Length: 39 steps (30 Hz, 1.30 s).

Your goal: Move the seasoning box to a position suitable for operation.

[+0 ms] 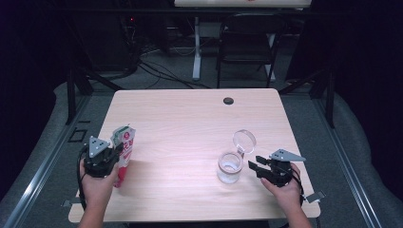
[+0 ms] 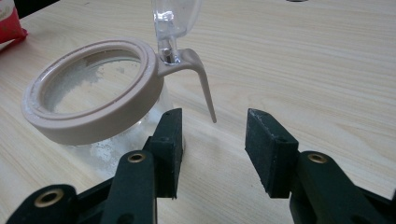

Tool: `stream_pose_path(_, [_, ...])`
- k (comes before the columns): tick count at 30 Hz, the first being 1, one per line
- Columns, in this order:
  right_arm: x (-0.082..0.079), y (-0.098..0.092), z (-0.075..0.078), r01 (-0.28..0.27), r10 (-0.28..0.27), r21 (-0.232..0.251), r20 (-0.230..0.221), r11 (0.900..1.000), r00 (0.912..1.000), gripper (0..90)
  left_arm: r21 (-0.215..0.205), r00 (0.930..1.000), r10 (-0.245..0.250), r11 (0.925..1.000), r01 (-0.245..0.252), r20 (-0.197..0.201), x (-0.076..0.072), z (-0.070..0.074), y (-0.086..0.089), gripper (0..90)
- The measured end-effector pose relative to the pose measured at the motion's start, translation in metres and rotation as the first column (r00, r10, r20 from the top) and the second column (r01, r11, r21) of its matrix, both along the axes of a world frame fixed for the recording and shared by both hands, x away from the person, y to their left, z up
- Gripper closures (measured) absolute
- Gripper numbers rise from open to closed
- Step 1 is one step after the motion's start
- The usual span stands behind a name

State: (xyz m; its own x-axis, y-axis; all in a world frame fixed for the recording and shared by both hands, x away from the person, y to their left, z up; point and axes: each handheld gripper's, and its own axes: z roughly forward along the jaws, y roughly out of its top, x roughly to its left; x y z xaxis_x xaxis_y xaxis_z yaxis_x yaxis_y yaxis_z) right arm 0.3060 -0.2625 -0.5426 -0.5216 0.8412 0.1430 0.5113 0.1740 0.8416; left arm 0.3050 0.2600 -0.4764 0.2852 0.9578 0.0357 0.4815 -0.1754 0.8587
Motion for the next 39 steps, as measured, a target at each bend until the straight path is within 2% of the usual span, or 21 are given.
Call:
stream_pose_path(5, [0.000,-0.001,0.000,0.004,-0.004,-0.002,-0.004,1.000,1.0000,56.5,0.029,1.0000,0.009,0.9995,-0.009,0.003,0.004,0.010,0.007,90.0])
stream_pose_path(9, [0.001,-0.001,-0.001,0.007,-0.007,-0.004,-0.006,1.000,1.0000,56.5,0.020,0.9997,0.021,0.9996,-0.021,0.011,0.008,0.022,0.014,90.0])
stream_pose_path(15, [0.001,-0.002,-0.001,0.008,-0.008,0.000,-0.002,1.000,1.0000,56.4,0.010,0.9996,0.011,0.9999,-0.011,0.024,0.010,0.033,0.013,90.0])
stream_pose_path(20, [0.001,-0.002,0.000,0.012,-0.012,0.004,0.002,1.000,0.9999,56.4,0.033,0.9995,-0.017,0.9993,0.016,0.028,0.013,0.042,0.002,90.0])
stream_pose_path(24, [0.001,-0.003,0.000,0.015,-0.015,0.007,0.001,1.000,0.9999,56.4,0.029,0.9989,-0.038,0.9989,0.037,0.027,0.015,0.043,-0.004,90.0])
stream_pose_path(28, [0.001,-0.002,0.000,0.013,-0.013,0.011,0.003,1.000,0.9999,56.4,0.024,0.9960,-0.088,0.9958,0.088,0.013,0.017,0.044,-0.019,90.0])
stream_pose_path(29, [0.001,-0.002,0.000,0.013,-0.013,0.011,0.003,1.000,0.9999,56.4,0.024,0.9960,-0.088,0.9958,0.088,0.013,0.017,0.044,-0.019,90.0])
stream_pose_path(31, [0.000,-0.002,0.000,0.014,-0.014,0.011,0.005,1.000,0.9999,56.3,0.028,0.9925,-0.122,0.9921,0.122,0.008,0.019,0.043,-0.031,90.0])
stream_pose_path(35, [0.001,-0.003,0.000,0.013,-0.013,0.011,0.005,1.000,0.9999,56.3,0.031,0.9881,-0.154,0.9876,0.154,0.000,0.021,0.042,-0.044,90.0])
stream_pose_path(36, [0.001,-0.003,0.001,0.012,-0.012,0.010,0.005,1.000,0.9999,56.2,0.029,0.9843,-0.176,0.9839,0.176,-0.005,0.022,0.041,-0.052,90.0])
stream_pose_path(37, [0.000,-0.003,0.001,0.013,-0.013,0.006,0.005,1.000,0.9999,56.2,0.029,0.9843,-0.176,0.9839,0.176,-0.005,0.022,0.041,-0.052,90.0])
stream_pose_path(39, [0.000,-0.004,0.001,0.013,-0.013,0.005,0.006,1.000,0.9999,56.2,0.026,0.9777,-0.210,0.9774,0.210,-0.010,0.024,0.041,-0.065,90.0])
